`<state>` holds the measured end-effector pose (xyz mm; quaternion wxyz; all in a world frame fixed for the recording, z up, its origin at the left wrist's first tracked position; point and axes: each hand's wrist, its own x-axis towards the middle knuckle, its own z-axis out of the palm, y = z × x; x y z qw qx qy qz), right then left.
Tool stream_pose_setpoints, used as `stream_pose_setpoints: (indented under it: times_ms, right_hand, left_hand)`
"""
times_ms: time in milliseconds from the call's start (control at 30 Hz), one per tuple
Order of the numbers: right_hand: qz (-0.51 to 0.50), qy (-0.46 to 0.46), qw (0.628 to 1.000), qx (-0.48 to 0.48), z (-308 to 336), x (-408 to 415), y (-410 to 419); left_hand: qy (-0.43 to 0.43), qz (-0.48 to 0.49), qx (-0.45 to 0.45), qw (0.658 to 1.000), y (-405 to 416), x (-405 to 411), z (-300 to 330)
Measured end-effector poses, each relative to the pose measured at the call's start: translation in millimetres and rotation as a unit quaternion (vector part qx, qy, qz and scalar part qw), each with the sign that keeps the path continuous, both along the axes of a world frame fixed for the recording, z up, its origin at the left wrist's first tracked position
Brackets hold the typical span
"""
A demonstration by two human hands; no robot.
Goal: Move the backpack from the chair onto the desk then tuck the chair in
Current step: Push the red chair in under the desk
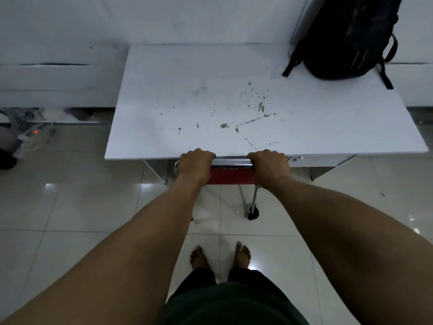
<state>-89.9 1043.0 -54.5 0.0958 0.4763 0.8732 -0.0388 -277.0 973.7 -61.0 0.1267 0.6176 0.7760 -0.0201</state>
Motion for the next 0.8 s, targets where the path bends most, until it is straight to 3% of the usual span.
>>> stream_pose_setpoints:
  times_ms: [500,800]
  right_hand:
    - [-0.01,0.011,1.0,0.008,-27.7,17.8,-21.1]
    - [-0.024,0.01,1.0,-0.009,-31.4,4.2,10.6]
  left_hand:
    - [0.008,-0.032,0.014,0.999,-18.6,14.3,-42.5]
    - [0.022,-0.022,0.018,0.999,13.1,1.7,-48.0]
